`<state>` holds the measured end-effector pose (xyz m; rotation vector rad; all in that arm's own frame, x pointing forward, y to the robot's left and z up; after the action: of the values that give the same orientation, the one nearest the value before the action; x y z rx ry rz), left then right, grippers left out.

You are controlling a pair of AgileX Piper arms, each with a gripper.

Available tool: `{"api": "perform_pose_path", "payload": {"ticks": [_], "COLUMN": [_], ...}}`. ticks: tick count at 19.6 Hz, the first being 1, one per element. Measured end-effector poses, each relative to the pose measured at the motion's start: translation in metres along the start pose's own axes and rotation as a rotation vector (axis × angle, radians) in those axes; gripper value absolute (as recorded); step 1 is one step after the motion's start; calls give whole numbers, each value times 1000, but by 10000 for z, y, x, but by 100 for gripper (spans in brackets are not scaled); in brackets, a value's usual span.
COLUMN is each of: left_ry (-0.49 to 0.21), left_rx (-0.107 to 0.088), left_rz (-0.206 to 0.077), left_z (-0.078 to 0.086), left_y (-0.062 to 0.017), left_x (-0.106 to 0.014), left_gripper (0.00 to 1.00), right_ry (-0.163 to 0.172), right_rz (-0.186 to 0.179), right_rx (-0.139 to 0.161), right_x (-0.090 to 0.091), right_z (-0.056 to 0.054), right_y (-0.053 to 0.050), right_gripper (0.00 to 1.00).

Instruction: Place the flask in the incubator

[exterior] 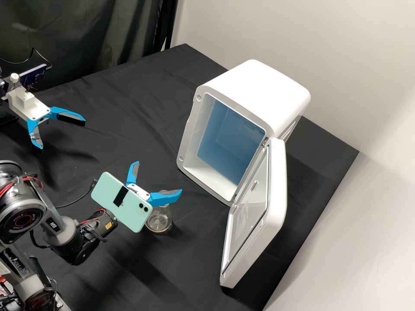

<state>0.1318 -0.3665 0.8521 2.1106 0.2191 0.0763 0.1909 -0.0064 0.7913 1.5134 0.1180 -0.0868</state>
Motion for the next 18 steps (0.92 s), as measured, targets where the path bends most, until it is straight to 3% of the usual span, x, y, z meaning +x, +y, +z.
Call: {"api": "perform_pose_path", "payload": {"ticks": [7,9,14,18], "left_ry": [6,8,14,14], "left_rx": [-2,-2,-3,-3], "left_rz": [1,2,3,3], "left_z": [-9,-11,-19,-19], "left_y": [1,2,3,3], "left_x": [-4,-6,-10,-10], "left_gripper": [100,100,100,100], "right_ry": [-47,-45,-65,-76], "right_rz": [42,50,43,44], "right_rx": [14,15,-24,-26], "right_x": [7,37,77,75], "right_z": [130,149,205,226], "right_y": [63,74,64,67], "right_gripper": [100,100,100,100]}}
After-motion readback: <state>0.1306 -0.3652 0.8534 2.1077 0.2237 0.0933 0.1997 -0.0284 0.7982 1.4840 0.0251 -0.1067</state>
